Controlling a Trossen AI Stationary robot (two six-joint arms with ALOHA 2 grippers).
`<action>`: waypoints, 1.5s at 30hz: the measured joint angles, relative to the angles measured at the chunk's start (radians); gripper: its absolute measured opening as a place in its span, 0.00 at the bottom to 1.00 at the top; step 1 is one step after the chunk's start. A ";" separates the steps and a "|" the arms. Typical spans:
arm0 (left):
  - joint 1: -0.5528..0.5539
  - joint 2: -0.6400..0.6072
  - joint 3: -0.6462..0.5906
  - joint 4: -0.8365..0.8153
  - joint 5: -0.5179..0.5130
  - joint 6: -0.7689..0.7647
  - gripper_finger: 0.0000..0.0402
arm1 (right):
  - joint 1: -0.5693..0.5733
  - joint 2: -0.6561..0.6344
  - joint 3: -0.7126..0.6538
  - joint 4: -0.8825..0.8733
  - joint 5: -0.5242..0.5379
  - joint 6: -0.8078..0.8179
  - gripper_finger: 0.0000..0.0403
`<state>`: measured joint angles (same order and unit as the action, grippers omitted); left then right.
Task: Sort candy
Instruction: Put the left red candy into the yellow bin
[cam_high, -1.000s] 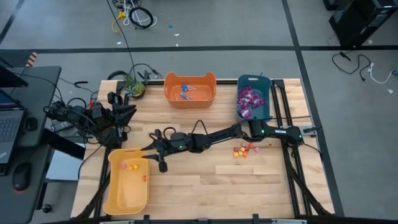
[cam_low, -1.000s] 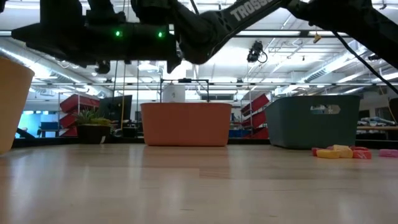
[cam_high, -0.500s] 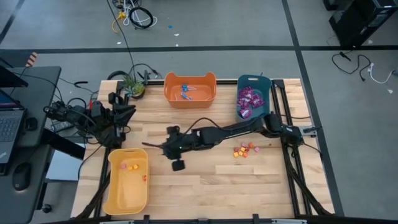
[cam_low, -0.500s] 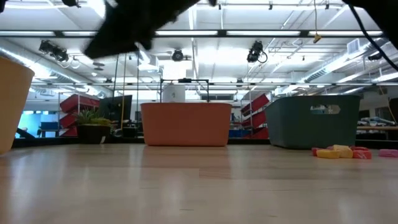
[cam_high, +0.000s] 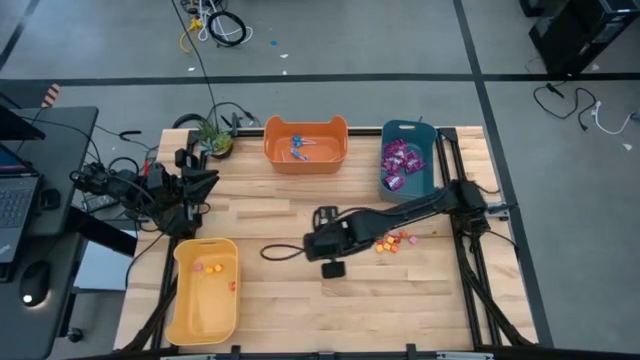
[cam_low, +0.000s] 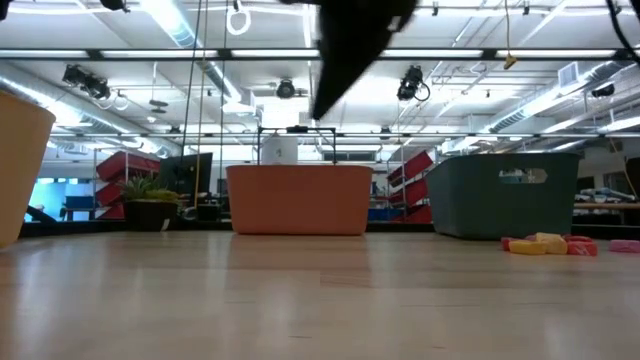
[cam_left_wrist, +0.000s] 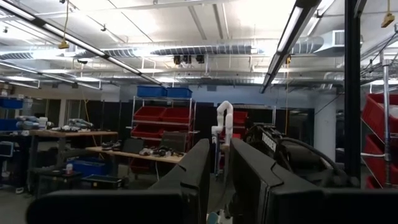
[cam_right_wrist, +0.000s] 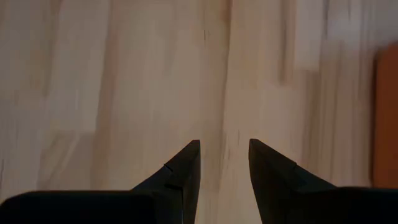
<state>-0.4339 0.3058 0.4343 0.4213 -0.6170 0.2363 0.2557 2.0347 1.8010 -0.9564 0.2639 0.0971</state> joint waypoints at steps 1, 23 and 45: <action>0.000 0.000 0.000 -0.001 0.000 0.000 0.17 | 0.006 -0.025 -0.035 -0.002 0.006 0.016 0.30; 0.000 0.000 0.000 -0.043 0.000 -0.004 0.17 | 0.069 -0.485 -0.880 0.223 0.004 0.384 0.30; 0.000 0.001 0.000 -0.048 0.000 0.017 0.17 | 0.068 -0.483 -1.040 0.410 0.004 0.536 0.31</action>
<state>-0.4340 0.3065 0.4343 0.3729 -0.6170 0.2531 0.3241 1.5520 0.7614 -0.5459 0.2676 0.6329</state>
